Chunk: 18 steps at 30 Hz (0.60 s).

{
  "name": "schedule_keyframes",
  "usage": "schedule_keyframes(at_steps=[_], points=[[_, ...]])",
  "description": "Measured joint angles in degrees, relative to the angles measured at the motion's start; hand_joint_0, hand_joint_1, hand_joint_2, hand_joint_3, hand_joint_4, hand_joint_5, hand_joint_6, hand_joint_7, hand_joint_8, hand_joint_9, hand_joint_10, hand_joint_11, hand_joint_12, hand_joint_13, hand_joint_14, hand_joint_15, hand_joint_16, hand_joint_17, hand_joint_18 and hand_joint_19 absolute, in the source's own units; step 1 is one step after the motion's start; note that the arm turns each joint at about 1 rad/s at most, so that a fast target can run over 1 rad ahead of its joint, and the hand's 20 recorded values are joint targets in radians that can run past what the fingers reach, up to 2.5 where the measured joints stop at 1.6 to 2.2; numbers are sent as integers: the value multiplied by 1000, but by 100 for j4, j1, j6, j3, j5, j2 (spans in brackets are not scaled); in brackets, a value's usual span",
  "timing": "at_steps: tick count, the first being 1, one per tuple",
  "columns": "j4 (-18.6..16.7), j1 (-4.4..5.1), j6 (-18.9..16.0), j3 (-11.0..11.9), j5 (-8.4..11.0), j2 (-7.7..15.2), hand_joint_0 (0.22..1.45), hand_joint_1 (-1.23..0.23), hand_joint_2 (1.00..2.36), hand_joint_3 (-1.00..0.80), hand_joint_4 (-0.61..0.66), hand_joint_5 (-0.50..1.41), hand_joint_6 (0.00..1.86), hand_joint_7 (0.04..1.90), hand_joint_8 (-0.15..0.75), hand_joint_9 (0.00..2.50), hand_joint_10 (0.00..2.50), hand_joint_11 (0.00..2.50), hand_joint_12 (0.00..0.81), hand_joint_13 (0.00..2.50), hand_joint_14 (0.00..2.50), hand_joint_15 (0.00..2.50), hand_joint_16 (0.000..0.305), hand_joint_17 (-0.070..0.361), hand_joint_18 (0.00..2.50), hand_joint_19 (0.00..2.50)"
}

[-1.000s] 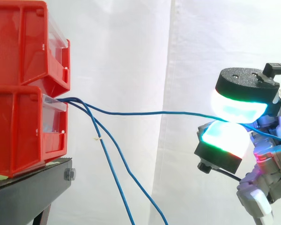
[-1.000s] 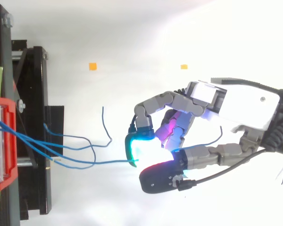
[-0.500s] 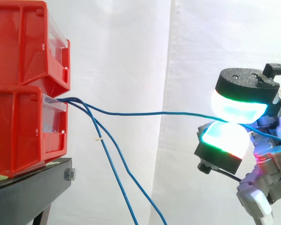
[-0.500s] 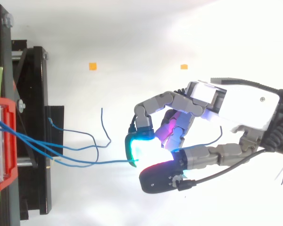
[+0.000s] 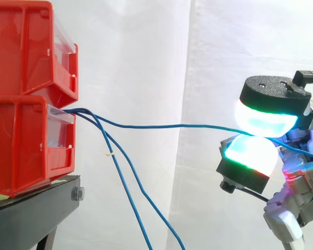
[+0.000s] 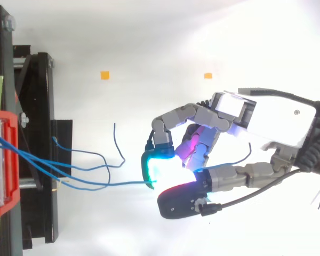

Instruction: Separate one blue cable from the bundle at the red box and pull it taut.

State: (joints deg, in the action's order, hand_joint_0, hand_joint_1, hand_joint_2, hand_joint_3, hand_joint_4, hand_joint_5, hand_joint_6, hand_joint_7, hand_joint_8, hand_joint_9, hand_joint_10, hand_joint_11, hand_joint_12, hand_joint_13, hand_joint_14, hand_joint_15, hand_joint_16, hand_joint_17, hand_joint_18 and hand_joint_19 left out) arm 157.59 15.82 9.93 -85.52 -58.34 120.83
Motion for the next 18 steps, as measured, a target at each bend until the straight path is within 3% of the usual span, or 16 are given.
schedule_keyframes(at_steps=[18], points=[[0, 0, 0, 0, 4, 1, 591, -751, 1029, -9, -137, -106, 879, 1363, 313, 1429, 35, 1232, 394, 1073, 30, 766, 56, 126, 788, 754]])
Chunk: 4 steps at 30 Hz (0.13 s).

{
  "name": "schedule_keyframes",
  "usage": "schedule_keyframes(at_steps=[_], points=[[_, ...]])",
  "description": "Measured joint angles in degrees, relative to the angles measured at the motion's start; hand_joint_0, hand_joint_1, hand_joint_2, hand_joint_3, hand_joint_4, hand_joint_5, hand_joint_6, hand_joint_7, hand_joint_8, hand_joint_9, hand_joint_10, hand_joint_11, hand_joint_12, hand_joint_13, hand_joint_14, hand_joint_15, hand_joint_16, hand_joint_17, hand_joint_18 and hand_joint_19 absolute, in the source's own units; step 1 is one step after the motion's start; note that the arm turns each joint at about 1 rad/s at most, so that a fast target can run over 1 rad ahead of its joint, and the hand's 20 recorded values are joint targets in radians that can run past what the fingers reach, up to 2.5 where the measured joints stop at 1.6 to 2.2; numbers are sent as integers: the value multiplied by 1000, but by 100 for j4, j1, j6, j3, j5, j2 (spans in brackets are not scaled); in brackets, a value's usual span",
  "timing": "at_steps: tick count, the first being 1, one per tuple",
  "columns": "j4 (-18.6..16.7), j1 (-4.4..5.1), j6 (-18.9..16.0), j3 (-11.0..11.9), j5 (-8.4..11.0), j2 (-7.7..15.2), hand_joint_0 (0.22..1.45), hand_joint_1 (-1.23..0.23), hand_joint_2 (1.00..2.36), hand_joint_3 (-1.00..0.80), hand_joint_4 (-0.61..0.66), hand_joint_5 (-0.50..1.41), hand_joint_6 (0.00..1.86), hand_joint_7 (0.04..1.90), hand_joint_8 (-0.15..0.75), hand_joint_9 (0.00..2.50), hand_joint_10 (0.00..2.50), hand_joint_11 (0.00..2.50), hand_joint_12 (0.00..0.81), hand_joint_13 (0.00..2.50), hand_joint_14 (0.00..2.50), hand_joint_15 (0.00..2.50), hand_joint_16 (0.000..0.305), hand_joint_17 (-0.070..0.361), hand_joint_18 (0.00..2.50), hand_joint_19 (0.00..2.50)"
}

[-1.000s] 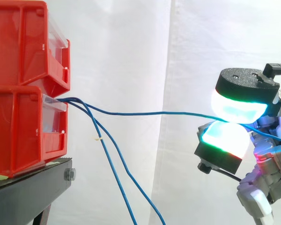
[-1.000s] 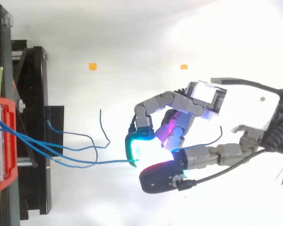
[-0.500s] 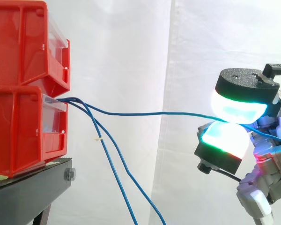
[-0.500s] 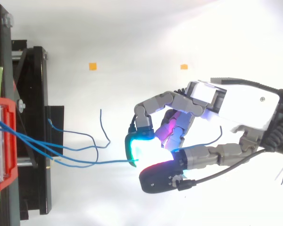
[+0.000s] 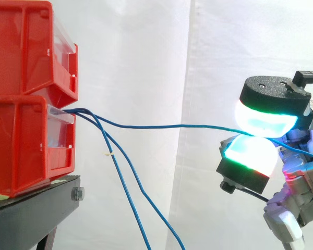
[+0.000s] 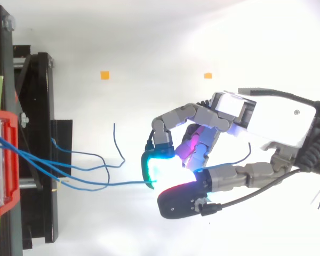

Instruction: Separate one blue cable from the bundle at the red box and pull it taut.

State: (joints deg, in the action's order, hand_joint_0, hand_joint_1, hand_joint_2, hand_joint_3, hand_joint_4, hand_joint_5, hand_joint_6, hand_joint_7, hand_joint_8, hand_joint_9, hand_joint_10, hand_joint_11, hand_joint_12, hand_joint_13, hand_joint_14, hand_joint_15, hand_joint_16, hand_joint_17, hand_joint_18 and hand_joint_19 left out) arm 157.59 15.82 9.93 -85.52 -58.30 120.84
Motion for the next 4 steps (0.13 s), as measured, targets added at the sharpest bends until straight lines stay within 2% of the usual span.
schedule_keyframes(at_steps=[4], points=[[0, 0, 0, 0, -2, 0, 590, -751, 1030, -6, -137, -106, 879, 1360, 309, 1428, 35, 1220, 393, 1074, 28, 759, 56, 126, 784, 748]])
